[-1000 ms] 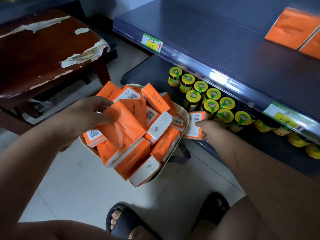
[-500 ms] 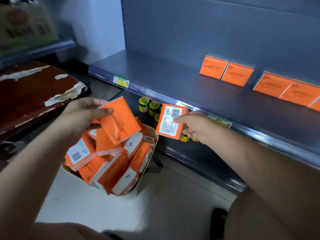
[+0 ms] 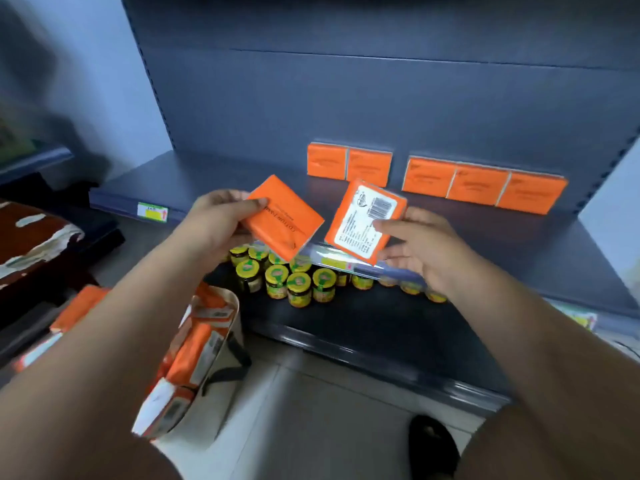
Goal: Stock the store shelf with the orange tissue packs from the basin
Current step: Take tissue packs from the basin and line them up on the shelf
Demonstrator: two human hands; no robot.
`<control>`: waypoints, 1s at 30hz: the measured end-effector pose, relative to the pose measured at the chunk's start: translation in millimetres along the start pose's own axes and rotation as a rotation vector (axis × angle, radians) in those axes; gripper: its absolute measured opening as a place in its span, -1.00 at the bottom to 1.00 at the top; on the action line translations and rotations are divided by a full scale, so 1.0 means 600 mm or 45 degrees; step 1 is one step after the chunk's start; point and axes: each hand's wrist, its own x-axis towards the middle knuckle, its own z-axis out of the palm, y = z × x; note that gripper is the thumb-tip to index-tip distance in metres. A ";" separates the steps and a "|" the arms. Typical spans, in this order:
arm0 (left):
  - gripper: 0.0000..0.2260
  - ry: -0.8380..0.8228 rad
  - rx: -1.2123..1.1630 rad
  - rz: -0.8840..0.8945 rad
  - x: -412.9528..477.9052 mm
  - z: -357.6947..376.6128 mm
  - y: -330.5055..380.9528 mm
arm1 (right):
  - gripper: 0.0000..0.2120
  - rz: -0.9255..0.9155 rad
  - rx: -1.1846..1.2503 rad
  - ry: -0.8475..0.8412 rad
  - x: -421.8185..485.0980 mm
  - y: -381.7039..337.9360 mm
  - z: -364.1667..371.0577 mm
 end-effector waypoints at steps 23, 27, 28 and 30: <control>-0.87 -0.210 -0.536 -0.401 0.016 0.415 0.016 | -0.19 -0.421 0.553 0.654 0.006 0.016 -0.277; -0.59 -0.229 -0.596 -0.403 0.049 0.461 0.003 | -0.20 -0.427 0.570 0.585 0.051 0.011 -0.314; -0.55 -0.257 -0.592 -0.415 0.056 0.473 -0.001 | -0.25 -0.415 0.578 0.591 0.063 0.011 -0.321; -0.52 -0.308 -0.612 -0.427 0.067 0.494 -0.005 | -0.35 -0.387 0.602 0.623 0.085 0.014 -0.330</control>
